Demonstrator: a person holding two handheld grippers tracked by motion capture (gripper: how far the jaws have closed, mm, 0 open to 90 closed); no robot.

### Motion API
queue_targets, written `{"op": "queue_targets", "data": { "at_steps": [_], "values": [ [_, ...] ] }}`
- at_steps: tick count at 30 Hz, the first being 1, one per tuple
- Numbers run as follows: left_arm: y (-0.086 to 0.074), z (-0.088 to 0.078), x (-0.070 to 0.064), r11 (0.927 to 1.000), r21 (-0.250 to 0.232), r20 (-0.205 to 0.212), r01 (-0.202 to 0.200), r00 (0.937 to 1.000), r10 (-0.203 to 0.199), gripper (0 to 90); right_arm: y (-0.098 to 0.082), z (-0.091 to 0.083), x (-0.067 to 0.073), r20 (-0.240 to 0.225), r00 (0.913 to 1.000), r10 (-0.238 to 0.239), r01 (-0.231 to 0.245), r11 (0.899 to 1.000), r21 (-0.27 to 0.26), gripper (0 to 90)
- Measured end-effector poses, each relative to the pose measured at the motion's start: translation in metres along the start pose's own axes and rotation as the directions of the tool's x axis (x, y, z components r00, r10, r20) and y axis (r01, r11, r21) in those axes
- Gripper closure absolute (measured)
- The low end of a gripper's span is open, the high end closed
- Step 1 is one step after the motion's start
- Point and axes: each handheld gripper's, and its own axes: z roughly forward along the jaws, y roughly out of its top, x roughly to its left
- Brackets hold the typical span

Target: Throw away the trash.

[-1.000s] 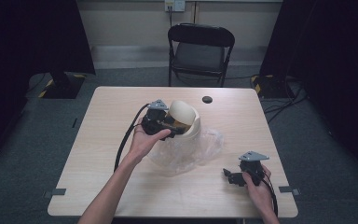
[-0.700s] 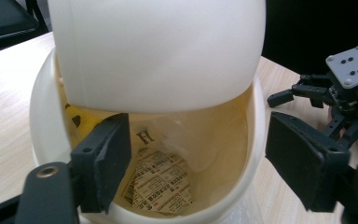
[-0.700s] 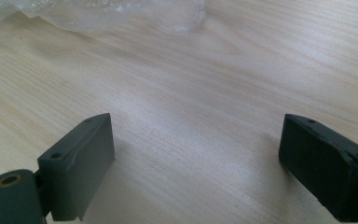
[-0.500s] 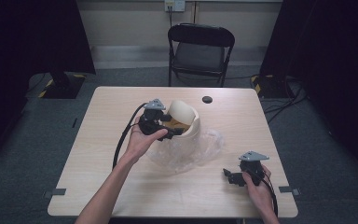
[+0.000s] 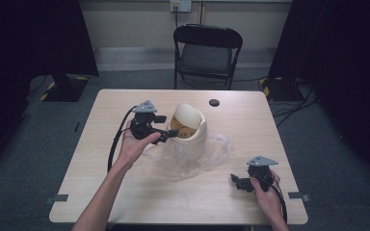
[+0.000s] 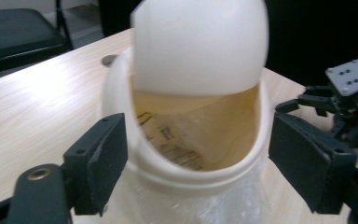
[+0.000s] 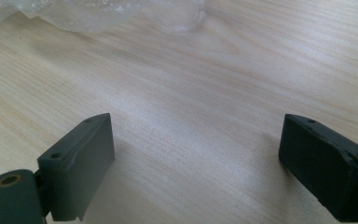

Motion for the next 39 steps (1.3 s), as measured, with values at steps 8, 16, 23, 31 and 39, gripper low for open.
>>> {"op": "queue_targets", "data": {
  "at_steps": [8, 16, 23, 31, 39],
  "values": [
    [-0.007, -0.014, 0.007, 0.9998, 0.022, -0.044, 0.002, 0.9990, -0.001, 16.5, 0.000, 0.000, 0.000, 0.000, 1.0000, 0.000, 0.000, 1.000, 0.000, 9.6],
    [-0.020, -0.029, 0.011, 0.9998, 0.010, -0.070, 0.017, 0.9974, -0.016, 16.0, 0.000, 0.000, 0.000, 0.000, 1.0000, 0.000, 0.000, 1.000, 0.000, 9.7],
    [-0.033, -0.044, 0.021, 0.9988, -0.007, -0.089, 0.048, 0.9948, -0.049, 16.0, 0.000, 0.000, 0.000, 0.000, 1.0000, 0.000, 0.000, 1.000, 0.000, 9.6],
    [-0.048, -0.064, 0.026, 0.9963, 0.003, -0.151, 0.086, 0.9849, -0.085, 16.2, 0.000, 0.000, 0.000, 0.000, 1.0000, 0.000, 0.000, 1.000, 0.000, 9.6],
    [-0.073, -0.088, 0.031, 0.9945, 0.011, -0.207, 0.104, 0.9733, -0.099, 16.0, 0.000, 0.000, 0.000, 0.000, 1.0000, 0.000, 0.000, 1.000, 0.000, 9.6]
  ]
}}
